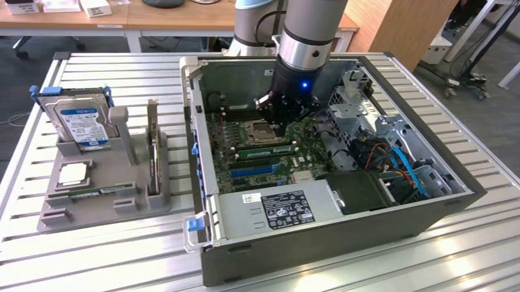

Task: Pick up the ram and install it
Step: 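Press down the ram until it locks into place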

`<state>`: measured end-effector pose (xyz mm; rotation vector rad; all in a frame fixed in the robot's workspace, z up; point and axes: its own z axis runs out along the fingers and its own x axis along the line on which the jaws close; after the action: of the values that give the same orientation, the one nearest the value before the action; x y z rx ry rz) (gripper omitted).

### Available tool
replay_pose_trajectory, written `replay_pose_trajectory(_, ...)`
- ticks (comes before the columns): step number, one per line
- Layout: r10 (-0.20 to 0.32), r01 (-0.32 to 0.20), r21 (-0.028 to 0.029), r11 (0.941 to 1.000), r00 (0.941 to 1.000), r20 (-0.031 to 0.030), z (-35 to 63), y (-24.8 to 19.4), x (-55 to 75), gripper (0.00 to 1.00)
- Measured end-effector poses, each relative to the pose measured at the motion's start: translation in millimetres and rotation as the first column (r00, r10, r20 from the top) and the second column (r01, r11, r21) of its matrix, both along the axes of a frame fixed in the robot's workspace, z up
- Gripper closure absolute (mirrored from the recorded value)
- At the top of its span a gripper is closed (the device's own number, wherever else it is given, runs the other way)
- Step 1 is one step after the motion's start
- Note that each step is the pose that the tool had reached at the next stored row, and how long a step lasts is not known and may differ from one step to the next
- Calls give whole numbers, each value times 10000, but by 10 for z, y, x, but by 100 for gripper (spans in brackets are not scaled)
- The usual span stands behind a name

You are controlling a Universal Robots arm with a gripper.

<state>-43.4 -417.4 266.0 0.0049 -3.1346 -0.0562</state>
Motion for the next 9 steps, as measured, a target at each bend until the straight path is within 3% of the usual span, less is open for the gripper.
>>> replay_pose_trajectory(3, -1, 1, -2, 10000, 9999, -164, 1, 0, 1, 90)
replay_pose_trajectory(9, -1, 1, -1, 10000, 9998, -183, 1, 0, 1, 90)
